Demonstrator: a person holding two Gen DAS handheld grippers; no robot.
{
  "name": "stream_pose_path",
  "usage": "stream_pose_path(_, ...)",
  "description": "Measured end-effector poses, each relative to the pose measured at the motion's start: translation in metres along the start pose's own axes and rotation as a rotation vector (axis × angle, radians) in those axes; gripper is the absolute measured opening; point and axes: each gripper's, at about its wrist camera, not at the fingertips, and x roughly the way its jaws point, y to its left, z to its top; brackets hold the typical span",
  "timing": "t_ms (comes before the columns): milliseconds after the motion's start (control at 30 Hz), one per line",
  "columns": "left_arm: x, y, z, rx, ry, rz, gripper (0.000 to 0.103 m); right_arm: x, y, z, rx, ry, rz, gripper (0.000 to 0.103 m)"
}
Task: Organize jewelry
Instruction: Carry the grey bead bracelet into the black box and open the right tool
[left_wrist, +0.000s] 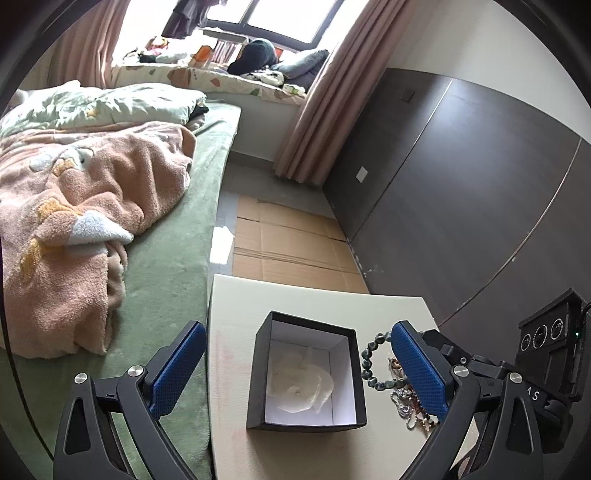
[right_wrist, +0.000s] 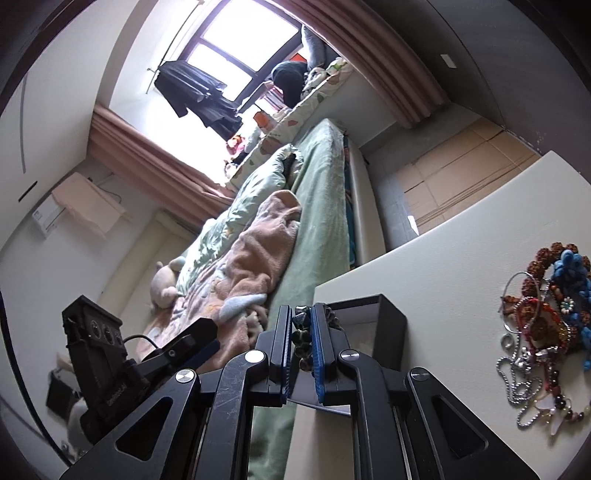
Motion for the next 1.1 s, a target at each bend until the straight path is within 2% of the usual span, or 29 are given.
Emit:
stream_pose_path(100,-0.002,0.002,0.0,-0.006,-0.003,0.006,0.1,0.018,0.006,-0.005,-0.016,0.047,0.016,0.012)
stream_pose_path(200,-0.003,0.003,-0.001,-0.005,-0.002,0.008,0.1,0.041,0.005,-0.01,-0.029,0.127,-0.038,0.014)
stream_pose_path(233,-0.004,0.002,-0.002,-0.004,-0.001,0.009,0.1,0.047,0.001,-0.012,-0.013,0.159,-0.045,0.024)
stream_pose_path(267,-0.004,0.002,-0.003,-0.004,-0.001,0.009,0.1,0.046,-0.004,-0.014,0.011,0.174,-0.055,0.04)
stream_pose_path(333,-0.005,0.0,-0.004,-0.002,0.001,0.005,0.1,0.035,-0.01,-0.015,0.039,0.151,-0.069,0.052)
stream_pose_path(467,-0.007,-0.007,-0.009,0.007,0.007,-0.003,0.1,0.008,-0.014,-0.011,0.047,0.101,-0.081,0.063)
stream_pose_path(733,-0.007,-0.029,-0.023,0.037,0.022,-0.023,0.1,-0.042,-0.03,-0.011,0.063,0.045,-0.179,0.064)
stream_pose_path(1100,0.004,-0.072,-0.045,0.121,0.046,-0.057,0.1,-0.095,-0.053,-0.014,0.083,0.011,-0.281,0.064)
